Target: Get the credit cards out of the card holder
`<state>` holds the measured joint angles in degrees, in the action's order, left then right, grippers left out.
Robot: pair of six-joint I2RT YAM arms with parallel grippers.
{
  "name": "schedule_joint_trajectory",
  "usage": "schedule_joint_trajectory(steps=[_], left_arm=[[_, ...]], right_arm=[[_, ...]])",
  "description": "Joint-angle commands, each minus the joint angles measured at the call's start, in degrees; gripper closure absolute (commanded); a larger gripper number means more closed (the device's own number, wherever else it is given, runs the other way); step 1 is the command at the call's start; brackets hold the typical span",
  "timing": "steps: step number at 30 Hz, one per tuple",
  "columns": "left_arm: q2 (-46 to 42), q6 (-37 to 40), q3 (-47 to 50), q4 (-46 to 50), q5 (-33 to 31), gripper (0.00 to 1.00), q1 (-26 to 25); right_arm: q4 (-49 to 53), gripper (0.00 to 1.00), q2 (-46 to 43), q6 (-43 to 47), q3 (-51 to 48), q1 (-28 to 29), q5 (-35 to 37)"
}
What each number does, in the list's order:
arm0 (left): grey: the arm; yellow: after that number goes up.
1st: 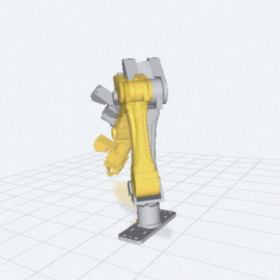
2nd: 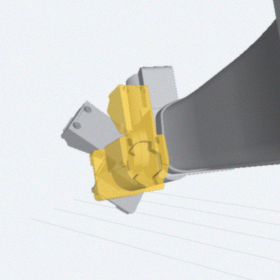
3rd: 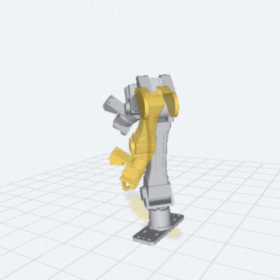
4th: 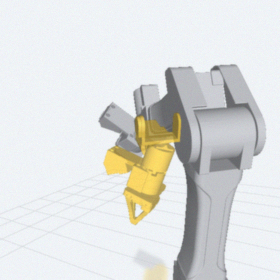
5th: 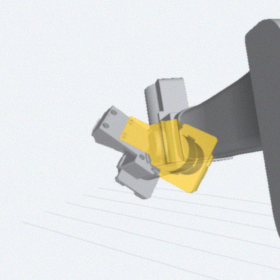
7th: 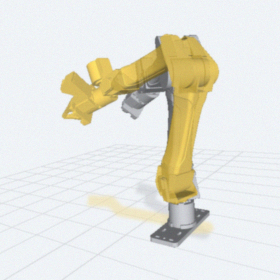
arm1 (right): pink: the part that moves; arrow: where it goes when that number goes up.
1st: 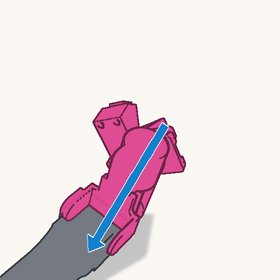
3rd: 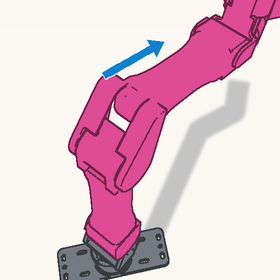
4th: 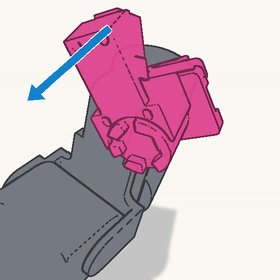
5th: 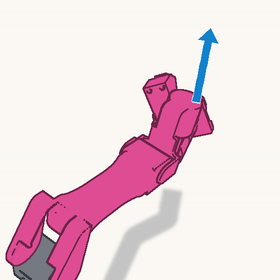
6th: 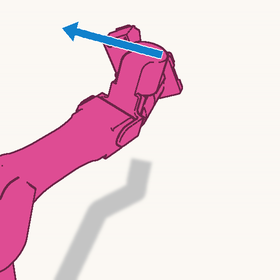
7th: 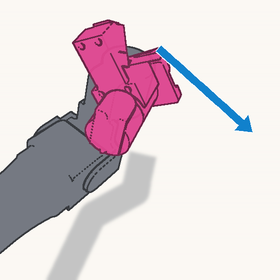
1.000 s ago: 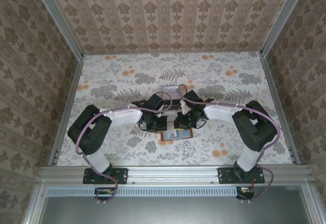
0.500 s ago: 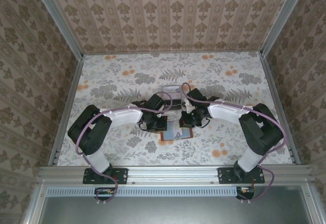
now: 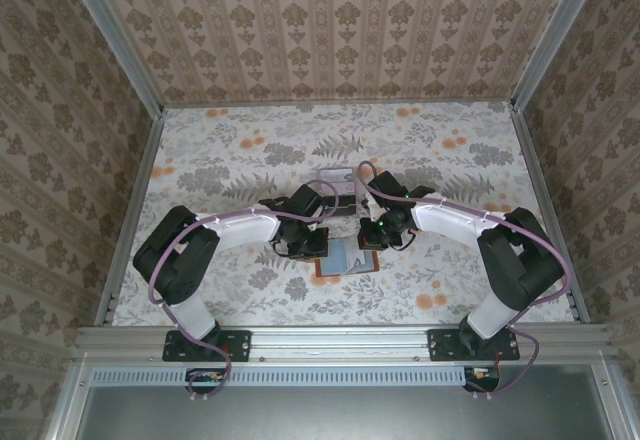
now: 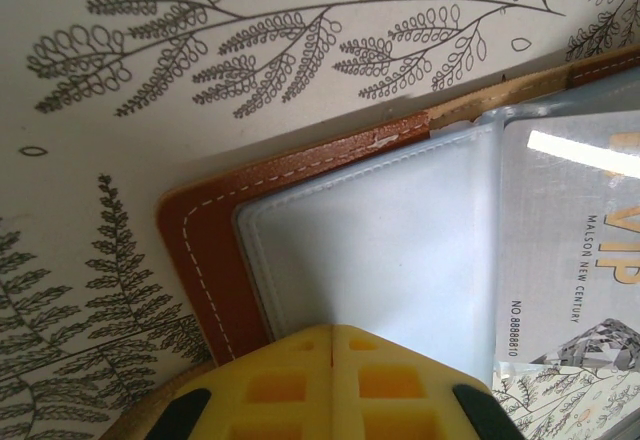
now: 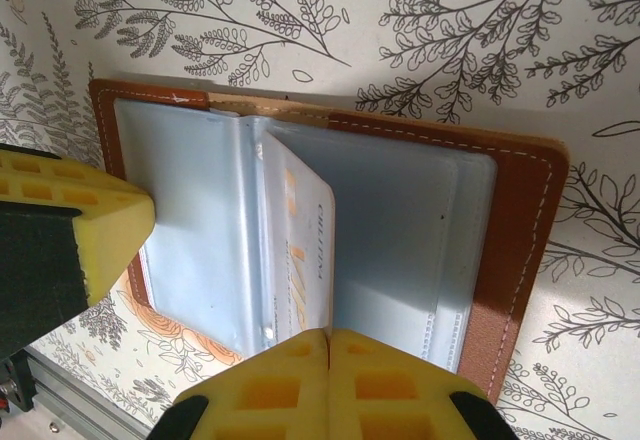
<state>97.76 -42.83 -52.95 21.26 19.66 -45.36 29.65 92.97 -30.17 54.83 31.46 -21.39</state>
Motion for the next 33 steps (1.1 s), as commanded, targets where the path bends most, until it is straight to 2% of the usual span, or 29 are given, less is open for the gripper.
schedule_joint_trajectory(steps=[1, 5, 9, 13, 17, 23, 28, 33], left_arm=[[0.8, 1.5, 0.7, 5.6, -2.0, 1.0, -0.5], [0.7, 1.4, 0.7, 5.1, -1.8, 1.0, -0.7], [0.6, 1.4, 0.7, 4.9, -1.6, 1.0, -0.8], [0.3, 1.6, 0.9, 4.6, -1.6, 1.0, -0.6], [0.2, 1.9, 0.9, 4.6, -1.8, 1.0, -0.7], [0.8, 4.0, 0.0, 5.6, -3.0, 1.0, 0.1], [0.8, 5.4, -0.5, 5.3, -2.4, 1.0, 0.9], [-0.5, 5.9, 0.1, 4.0, -1.4, 1.0, 1.4]], right_arm=[[1.4, 0.92, -0.3, -1.1, 1.1, 0.5, -0.8], [-2.6, 0.84, 0.1, -3.3, 0.4, 1.1, -3.8], [-3.3, 0.83, 0.9, -3.9, 0.3, 2.0, -3.8], [-4.1, 0.85, 1.5, -4.5, -0.2, 2.2, -3.7], [-3.4, 0.92, 1.1, -4.6, -0.1, 2.1, -2.2], [0.5, 0.97, -4.3, -3.0, 0.6, 1.8, 2.5], [6.1, 0.98, -8.5, 3.5, 3.2, 0.6, 6.5], [9.0, 0.97, -9.0, 18.2, 8.9, 0.1, 10.1]])
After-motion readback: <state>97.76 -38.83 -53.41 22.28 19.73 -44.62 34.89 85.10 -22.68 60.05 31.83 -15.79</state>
